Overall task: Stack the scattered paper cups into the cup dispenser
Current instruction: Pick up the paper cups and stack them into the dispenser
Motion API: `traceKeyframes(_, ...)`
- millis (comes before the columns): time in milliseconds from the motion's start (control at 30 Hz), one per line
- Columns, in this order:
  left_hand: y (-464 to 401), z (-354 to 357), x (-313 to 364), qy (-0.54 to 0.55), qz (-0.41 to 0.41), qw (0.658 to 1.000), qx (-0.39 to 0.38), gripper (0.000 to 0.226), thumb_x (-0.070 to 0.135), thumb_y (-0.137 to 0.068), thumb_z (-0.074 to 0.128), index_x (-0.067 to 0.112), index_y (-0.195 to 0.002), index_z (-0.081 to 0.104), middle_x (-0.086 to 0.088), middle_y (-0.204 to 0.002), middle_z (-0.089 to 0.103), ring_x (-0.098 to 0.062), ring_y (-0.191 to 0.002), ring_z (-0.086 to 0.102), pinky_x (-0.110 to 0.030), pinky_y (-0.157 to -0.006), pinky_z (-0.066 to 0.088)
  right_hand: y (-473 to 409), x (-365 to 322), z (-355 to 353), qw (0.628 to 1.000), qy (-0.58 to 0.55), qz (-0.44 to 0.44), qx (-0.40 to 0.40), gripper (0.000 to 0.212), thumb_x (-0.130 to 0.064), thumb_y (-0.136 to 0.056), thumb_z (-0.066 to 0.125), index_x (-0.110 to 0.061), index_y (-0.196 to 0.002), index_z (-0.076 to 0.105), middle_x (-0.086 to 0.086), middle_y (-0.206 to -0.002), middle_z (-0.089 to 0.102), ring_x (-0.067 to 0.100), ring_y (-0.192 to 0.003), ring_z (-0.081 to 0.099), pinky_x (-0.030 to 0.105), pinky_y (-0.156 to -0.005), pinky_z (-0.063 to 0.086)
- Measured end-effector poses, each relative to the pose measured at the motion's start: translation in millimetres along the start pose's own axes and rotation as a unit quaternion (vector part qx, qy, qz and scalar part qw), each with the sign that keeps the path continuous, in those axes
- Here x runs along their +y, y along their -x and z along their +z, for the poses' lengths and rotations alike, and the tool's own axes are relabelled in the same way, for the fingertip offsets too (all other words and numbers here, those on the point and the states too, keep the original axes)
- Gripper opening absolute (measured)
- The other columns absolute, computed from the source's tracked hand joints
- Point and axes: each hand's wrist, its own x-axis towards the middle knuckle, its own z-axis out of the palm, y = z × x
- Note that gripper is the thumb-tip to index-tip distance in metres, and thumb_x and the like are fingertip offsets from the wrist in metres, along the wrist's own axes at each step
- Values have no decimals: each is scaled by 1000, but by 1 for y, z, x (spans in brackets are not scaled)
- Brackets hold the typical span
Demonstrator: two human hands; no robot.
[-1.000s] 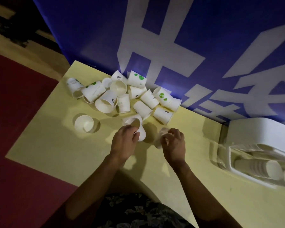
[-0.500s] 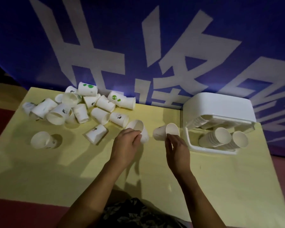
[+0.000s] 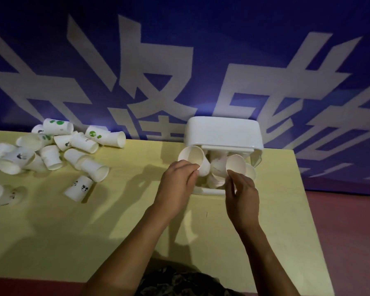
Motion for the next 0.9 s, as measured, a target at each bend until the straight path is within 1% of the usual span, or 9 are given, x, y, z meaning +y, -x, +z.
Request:
traceKeyframes(133, -16, 33, 27, -16, 30, 999, -41, 23, 17, -95, 54, 14, -111, 70, 2, -105, 66, -14, -96, 56, -26, -83, 46, -11, 33, -24, 999, 24, 15, 15, 16, -6, -93, 61, -9, -106, 69, 6, -97, 70, 30, -95, 60, 26, -71, 42)
traceKeyframes(233, -26, 54, 36, -63, 39, 993, -89, 23, 19, -97, 49, 12, -103, 70, -2, -100, 64, -20, -94, 54, -34, -81, 48, -18, 52, -33, 999, 42, 8, 9, 14, -4, -91, 62, -10, -103, 69, 5, -95, 70, 30, -93, 59, 26, -67, 42)
traceKeyframes(333, -31, 69, 37, -100, 28, 987, -127, 24, 19, -97, 46, 13, -96, 69, -2, -94, 62, -22, -92, 52, -34, -78, 46, -22, 64, -34, 999, 49, 17, -18, 13, -6, -91, 64, -11, -99, 70, 4, -94, 71, 29, -92, 59, 33, -63, 49)
traceKeyframes(400, -33, 76, 35, -119, 15, 981, -150, 24, 17, -96, 45, 13, -93, 68, -3, -92, 60, -22, -92, 51, -34, -77, 45, -24, 72, -30, 997, 62, 15, -48, 9, -6, -90, 64, -11, -92, 71, 4, -87, 70, 29, -87, 58, 35, -60, 50)
traceKeyframes(533, -40, 90, 31, -156, -4, 969, -193, 26, 15, -96, 44, 12, -96, 70, -5, -96, 63, -24, -94, 53, -32, -77, 43, -32, 87, -15, 986, 124, -8, -114, 14, -7, -88, 62, -14, -78, 67, 3, -71, 66, 33, -73, 55, 32, -57, 37)
traceKeyframes(600, -44, 98, 28, -178, -11, 960, -215, 25, 16, -96, 45, 13, -98, 70, -6, -102, 63, -26, -99, 54, -33, -80, 45, -35, 93, -8, 979, 152, -15, -133, 14, -7, -87, 62, -16, -77, 67, 2, -70, 66, 33, -72, 56, 30, -59, 32)
traceKeyframes(700, -51, 110, 26, -199, -20, 950, -241, 27, 20, -99, 46, 13, -107, 70, -7, -111, 64, -27, -105, 54, -37, -89, 48, -38, 98, 0, 975, 169, -18, -145, 15, -7, -86, 61, -17, -77, 67, 1, -70, 65, 32, -74, 57, 30, -60, 30)
traceKeyframes(800, -51, 117, 23, -175, -9, 961, -213, 25, 22, -98, 47, 16, -108, 70, -3, -113, 63, -24, -106, 55, -36, -88, 48, -40, 96, 3, 976, 163, -14, -142, 11, -11, -87, 62, -17, -82, 69, 0, -79, 69, 32, -81, 60, 30, -63, 33)
traceKeyframes(900, -39, 109, 13, -81, -10, 991, -106, 22, 22, -94, 53, 19, -111, 68, 6, -113, 62, -14, -102, 54, -30, -81, 48, -36, 86, 0, 985, 128, -11, -111, 11, -15, -86, 66, -18, -96, 71, -1, -95, 71, 29, -91, 61, 35, -71, 43)
